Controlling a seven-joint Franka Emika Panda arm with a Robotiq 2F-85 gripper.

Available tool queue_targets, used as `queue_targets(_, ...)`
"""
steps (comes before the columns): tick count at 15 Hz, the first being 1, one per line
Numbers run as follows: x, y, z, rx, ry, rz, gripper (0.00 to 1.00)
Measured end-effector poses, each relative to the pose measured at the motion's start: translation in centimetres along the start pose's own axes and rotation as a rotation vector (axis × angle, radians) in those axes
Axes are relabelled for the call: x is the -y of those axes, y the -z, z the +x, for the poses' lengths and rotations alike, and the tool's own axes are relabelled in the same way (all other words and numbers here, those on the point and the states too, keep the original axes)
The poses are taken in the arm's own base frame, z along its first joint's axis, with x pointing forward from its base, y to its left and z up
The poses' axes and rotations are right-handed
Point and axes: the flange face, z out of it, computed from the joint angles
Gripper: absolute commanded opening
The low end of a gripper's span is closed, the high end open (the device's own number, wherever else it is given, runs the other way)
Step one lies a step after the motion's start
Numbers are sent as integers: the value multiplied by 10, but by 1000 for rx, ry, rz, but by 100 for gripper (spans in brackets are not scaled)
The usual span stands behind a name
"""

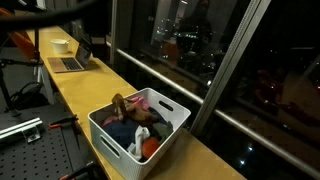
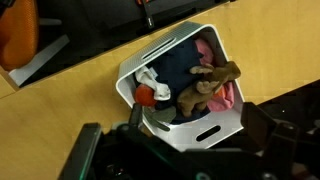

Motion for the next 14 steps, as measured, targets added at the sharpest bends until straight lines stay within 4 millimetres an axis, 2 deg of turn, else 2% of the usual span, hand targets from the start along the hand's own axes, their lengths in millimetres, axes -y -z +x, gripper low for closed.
queue_targets(4, 3, -1, 1, 0, 5, -4, 100)
queue_targets(7, 16, 1, 13, -43, 35, -25, 100)
queue_targets(11, 45, -10, 50, -109, 95, -60, 100)
queue_targets(14, 69, -39, 83, -119, 115, -61, 100)
